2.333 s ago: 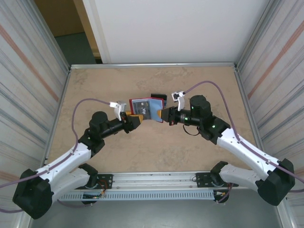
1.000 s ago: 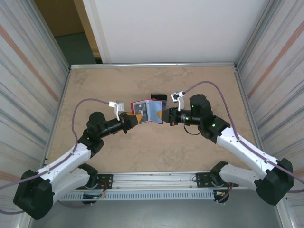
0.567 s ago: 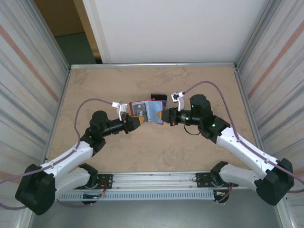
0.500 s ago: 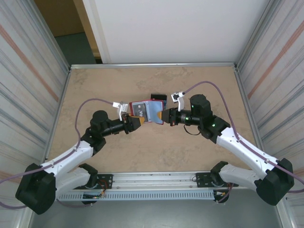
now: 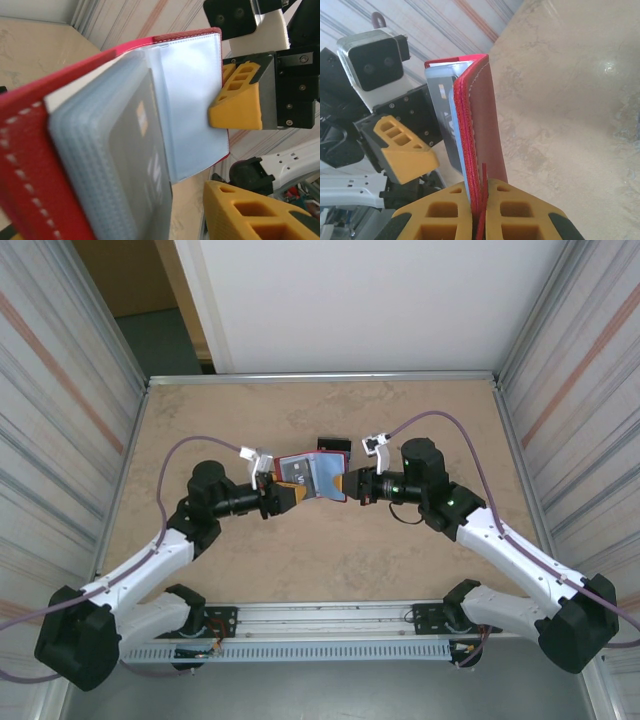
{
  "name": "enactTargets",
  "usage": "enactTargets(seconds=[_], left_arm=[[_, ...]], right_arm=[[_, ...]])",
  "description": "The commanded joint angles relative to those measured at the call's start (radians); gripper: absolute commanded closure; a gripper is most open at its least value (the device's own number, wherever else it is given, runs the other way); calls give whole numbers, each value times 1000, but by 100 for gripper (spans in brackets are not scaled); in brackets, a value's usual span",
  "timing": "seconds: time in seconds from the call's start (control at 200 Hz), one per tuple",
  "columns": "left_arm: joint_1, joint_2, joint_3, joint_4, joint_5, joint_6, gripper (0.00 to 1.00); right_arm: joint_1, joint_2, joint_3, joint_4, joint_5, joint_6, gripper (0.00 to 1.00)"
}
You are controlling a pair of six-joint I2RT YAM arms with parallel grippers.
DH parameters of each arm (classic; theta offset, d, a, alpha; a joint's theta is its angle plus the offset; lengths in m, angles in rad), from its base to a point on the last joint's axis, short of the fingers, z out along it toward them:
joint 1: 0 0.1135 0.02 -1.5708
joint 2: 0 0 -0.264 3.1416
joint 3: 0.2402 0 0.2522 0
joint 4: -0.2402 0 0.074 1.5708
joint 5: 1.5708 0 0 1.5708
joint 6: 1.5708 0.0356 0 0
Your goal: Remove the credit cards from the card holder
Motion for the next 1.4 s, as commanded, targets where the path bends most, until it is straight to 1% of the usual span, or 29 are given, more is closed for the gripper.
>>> enactTargets(seconds=[0.0, 0.11, 0.18, 0.341, 0.471, 0.581, 0.666, 0.727, 0.777, 0.812, 0.882, 0.947, 0.957, 0.997, 1.072, 1.133, 1.243, 1.398], left_arm=[[21, 16, 28, 0, 56, 16, 56], [26, 32, 28, 22, 64, 5, 58], [26, 41, 29, 37, 73, -5, 62], [25, 54, 34, 57, 95, -23, 76], [25, 56, 29, 82, 108, -45, 88], [26, 55, 29, 93, 113, -63, 92], [24, 57, 33, 91, 119, -68, 95], [26, 55, 33, 88, 121, -70, 97], [25, 55, 33, 86, 121, -69, 99], [25, 53, 34, 85, 122, -69, 100], [25, 49, 35, 75, 125, -64, 100], [25, 41, 39, 55, 127, -55, 100], [25, 40, 39, 53, 127, -52, 100], [25, 33, 41, 39, 128, -47, 100], [26, 18, 44, 16, 127, -31, 100], [26, 5, 43, -3, 121, -21, 100], [25, -12, 42, -30, 109, -10, 100], [25, -14, 41, -74, 89, -7, 100]], right_arm=[[-12, -25, 9, 18, -35, -19, 100], [-16, -31, 5, 22, -43, -17, 100], [-18, -33, 2, 28, -54, -14, 100], [-25, -30, -10, 66, -108, 6, 100], [-46, -31, -41, 170, -194, 63, 100], [-54, -31, -58, 257, -261, 109, 100], [-53, -33, -55, 247, -258, 109, 100], [-55, -36, -44, 194, -230, 87, 100], [-54, -38, -36, 147, -203, 70, 93], [-54, -42, -27, 104, -175, 53, 90], [-54, -54, -12, 15, -94, 22, 81], [-54, -56, -1, -57, -16, 3, 79], [-55, -78, 1, -69, -3, 0, 79], [-54, -96, 7, -107, 48, -8, 75], [-54, -121, 11, -159, 127, -20, 62], [-55, -143, 12, -196, 178, -29, 54], [-55, -186, 17, -249, 261, -37, 45], [-54, -254, 9, -267, 316, -35, 39]])
